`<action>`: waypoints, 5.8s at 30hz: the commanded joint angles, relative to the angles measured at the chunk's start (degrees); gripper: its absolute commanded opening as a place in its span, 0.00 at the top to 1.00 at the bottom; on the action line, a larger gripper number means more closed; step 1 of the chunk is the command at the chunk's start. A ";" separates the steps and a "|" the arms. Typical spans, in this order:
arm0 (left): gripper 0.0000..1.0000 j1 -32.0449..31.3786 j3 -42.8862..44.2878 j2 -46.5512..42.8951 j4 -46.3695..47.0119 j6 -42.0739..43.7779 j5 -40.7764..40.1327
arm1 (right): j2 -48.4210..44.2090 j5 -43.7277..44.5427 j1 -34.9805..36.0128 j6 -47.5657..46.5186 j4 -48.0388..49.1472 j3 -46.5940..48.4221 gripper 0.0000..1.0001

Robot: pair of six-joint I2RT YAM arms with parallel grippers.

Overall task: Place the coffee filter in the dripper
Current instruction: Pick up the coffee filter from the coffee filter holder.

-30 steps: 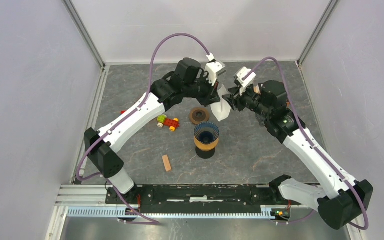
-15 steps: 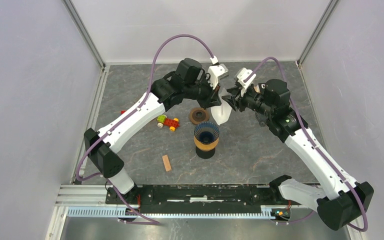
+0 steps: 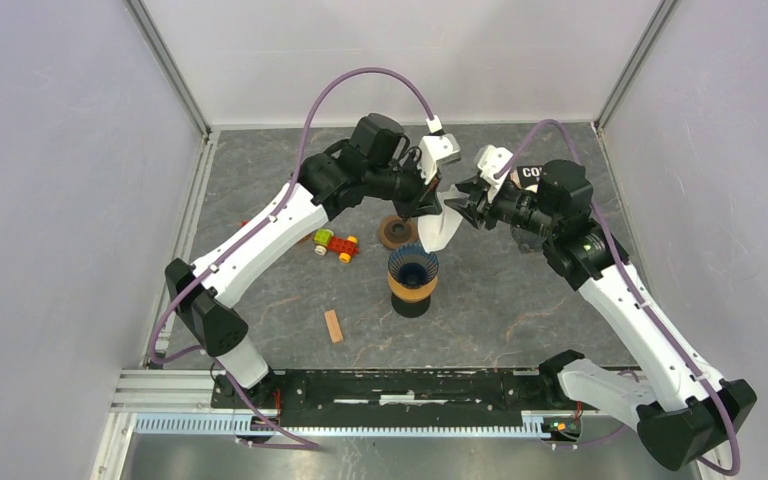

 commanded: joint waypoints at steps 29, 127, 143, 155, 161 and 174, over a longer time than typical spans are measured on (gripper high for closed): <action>0.98 -1.94 -1.58 -5.44 -3.50 10.42 1.08 | -2.98 -8.30 -1.94 -7.76 -4.79 1.83 0.59; 0.98 -4.01 -5.77 -7.57 0.38 11.82 -0.71 | -3.30 -16.45 -1.92 -12.78 -7.96 -0.68 0.85; 0.98 -4.29 -5.70 -7.18 0.38 11.47 -1.52 | -4.30 -8.36 -1.94 -13.46 -7.55 -0.42 0.86; 0.98 -4.31 -6.14 -7.72 0.69 11.83 -1.60 | -4.48 -9.86 -1.94 -12.81 -7.72 -0.13 0.88; 0.98 -4.38 -6.39 -7.28 -0.87 12.84 2.15 | -3.55 -12.30 -1.88 -11.68 -6.94 0.59 0.62; 0.98 -4.84 -7.29 -7.09 -3.92 15.38 3.85 | -3.29 -14.64 -1.92 -13.68 -8.66 1.48 0.44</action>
